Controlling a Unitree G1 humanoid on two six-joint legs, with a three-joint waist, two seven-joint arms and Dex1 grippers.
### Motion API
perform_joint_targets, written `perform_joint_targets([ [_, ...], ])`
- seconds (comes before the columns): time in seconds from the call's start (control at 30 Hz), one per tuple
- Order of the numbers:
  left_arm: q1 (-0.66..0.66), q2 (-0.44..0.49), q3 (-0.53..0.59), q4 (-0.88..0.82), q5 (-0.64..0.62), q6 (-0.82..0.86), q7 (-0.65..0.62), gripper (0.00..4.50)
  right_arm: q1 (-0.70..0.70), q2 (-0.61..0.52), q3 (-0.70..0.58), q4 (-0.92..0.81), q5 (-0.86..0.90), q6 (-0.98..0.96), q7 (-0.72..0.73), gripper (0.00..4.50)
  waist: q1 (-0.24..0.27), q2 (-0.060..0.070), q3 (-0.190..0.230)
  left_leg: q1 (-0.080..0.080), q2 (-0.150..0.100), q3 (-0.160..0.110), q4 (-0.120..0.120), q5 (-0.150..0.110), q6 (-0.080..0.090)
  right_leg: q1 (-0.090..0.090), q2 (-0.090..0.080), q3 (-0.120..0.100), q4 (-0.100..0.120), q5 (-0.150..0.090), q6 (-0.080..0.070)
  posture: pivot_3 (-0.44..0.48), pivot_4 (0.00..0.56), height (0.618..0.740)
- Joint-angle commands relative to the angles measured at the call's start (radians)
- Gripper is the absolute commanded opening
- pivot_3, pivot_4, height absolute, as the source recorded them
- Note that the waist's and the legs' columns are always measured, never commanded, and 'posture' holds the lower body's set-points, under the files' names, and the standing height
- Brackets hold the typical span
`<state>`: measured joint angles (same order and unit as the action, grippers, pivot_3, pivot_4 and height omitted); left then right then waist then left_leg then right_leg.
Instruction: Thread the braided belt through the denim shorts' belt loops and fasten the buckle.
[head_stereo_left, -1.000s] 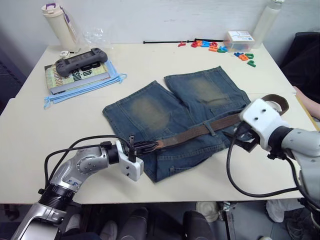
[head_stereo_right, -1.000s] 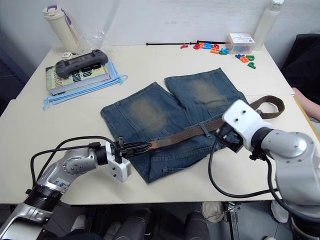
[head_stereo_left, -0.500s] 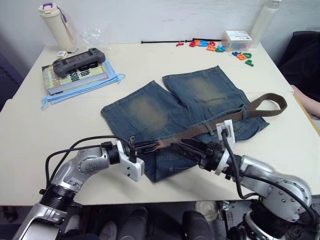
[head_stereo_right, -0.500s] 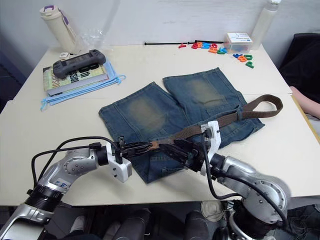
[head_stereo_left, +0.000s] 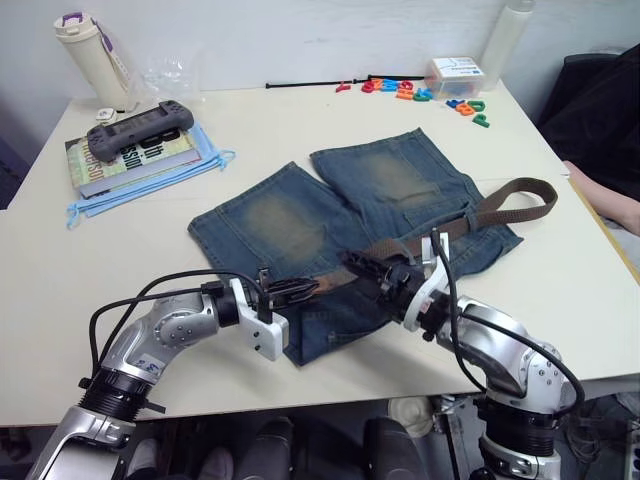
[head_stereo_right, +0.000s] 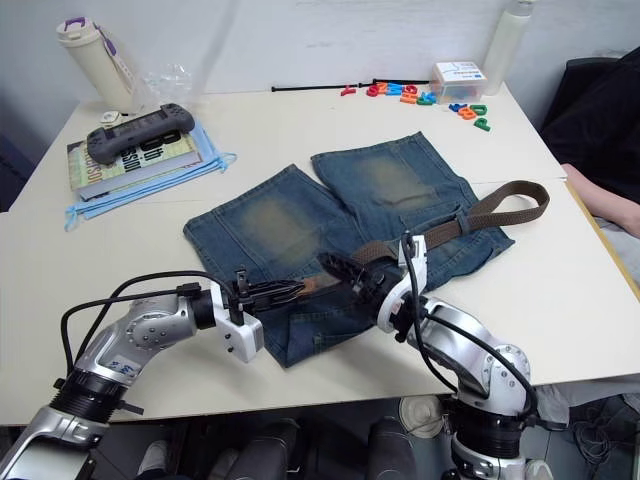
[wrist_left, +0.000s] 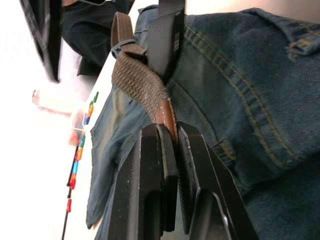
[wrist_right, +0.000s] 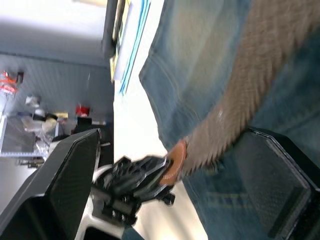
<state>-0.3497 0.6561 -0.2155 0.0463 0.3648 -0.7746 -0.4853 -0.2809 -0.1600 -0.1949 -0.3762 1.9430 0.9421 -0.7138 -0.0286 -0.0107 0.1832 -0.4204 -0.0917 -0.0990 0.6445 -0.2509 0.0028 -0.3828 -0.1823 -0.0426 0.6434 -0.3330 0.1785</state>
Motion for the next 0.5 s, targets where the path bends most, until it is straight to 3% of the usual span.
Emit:
perform_joint_targets([
  [0.03,0.007,0.011,0.008,-0.035,0.001,-0.009,0.003,0.00,0.005,-0.029,0.031,-0.013,0.029,-0.063,0.016,4.47,0.000,0.000,0.000,0.000,0.000,0.000,0.000,0.000,0.000,0.000,0.000,0.000,0.000,0.000,0.000,0.000,0.150,0.714],
  [0.13,0.006,0.012,0.008,-0.037,0.001,-0.011,0.002,0.00,0.010,-0.052,0.062,-0.013,0.029,-0.097,0.024,3.67,0.000,0.000,0.000,0.000,0.000,0.000,0.000,0.000,0.000,0.000,0.000,0.000,0.000,0.000,0.000,0.000,0.150,0.714],
  [0.37,0.007,0.011,0.008,-0.043,0.001,-0.015,0.003,0.00,0.006,-0.089,0.110,-0.006,0.029,-0.163,0.040,0.22,0.000,0.000,0.000,0.000,0.000,0.000,0.000,0.000,0.000,0.000,0.000,0.000,0.000,0.000,0.000,0.000,0.150,0.714],
  [0.5,0.008,0.009,0.011,-0.045,0.001,-0.020,0.007,0.00,0.009,-0.099,0.129,-0.003,0.025,-0.193,0.047,0.05,0.001,0.000,0.000,0.000,0.000,0.000,0.000,0.000,0.000,-0.001,0.000,0.000,0.000,0.000,0.000,0.000,0.150,0.714],
])
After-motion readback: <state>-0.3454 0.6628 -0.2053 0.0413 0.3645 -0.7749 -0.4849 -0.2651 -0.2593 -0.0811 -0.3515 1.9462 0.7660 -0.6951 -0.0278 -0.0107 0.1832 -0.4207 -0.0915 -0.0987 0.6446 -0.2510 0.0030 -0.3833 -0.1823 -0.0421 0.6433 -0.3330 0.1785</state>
